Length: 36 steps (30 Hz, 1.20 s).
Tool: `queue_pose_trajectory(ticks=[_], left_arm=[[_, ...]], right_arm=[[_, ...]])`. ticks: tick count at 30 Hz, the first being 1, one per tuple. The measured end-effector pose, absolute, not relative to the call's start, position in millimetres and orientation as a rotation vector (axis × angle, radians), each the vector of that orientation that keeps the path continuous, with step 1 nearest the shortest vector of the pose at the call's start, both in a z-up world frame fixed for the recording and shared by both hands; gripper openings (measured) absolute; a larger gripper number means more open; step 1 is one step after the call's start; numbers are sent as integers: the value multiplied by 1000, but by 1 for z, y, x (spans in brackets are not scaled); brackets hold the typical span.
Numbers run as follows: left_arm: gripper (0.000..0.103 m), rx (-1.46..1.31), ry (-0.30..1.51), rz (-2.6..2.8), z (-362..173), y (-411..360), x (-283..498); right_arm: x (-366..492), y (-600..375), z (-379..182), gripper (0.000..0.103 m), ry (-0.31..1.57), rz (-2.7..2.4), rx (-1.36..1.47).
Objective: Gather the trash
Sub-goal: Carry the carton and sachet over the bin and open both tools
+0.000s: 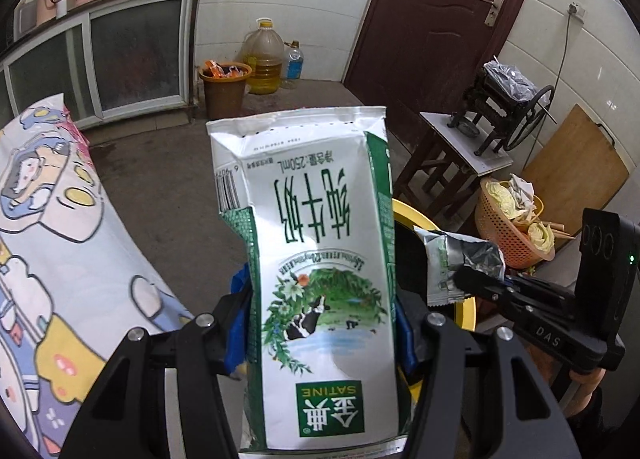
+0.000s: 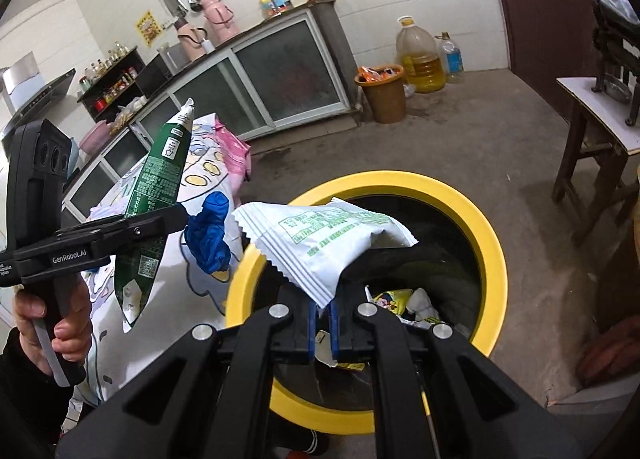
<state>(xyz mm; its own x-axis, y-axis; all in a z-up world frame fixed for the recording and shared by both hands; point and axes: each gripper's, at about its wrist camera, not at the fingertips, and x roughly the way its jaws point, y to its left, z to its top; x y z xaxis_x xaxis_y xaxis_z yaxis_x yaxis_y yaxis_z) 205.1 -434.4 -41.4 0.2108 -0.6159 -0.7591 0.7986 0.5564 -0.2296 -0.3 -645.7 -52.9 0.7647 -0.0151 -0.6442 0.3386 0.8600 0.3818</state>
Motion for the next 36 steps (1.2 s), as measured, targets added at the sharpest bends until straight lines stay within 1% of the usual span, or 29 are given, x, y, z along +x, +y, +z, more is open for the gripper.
queue_pose_trajectory(ticks=[5,15,16,17,18,19,20,21,22,25,32,36], left_arm=[[53,239,949,-1006,-51,-450,202],[54,211,956,-1025,-51,-463,200],[56,202,958,-1024,-51,-462,201],[63,199,958,-1024,-50,-461,201],[68,194,949,-1022,-49,-460,201],[77,192,941,-1017,-47,-458,201],[79,189,932,-1014,-46,-456,200],[79,187,933,-1016,-44,-458,200],[79,184,934,-1017,-43,-458,200],[85,166,932,-1000,-40,-454,201],[85,155,858,-957,-27,-417,201],[85,134,828,-922,-16,-370,208]], right_arm=[[3,-649,-59,6,695,-216,519],[5,-655,-63,7,725,-274,532],[4,-657,-64,8,729,-289,529],[3,-659,-65,10,731,-306,528],[1,-662,-67,18,732,-313,535],[-1,-664,-68,36,732,-314,546],[-3,-666,-69,47,726,-315,564],[-5,-668,-69,58,720,-315,573],[-6,-669,-69,55,722,-316,577],[-10,-669,-67,54,716,-326,577],[-20,-667,-54,54,684,-323,574],[-17,-653,-43,54,670,-305,518]])
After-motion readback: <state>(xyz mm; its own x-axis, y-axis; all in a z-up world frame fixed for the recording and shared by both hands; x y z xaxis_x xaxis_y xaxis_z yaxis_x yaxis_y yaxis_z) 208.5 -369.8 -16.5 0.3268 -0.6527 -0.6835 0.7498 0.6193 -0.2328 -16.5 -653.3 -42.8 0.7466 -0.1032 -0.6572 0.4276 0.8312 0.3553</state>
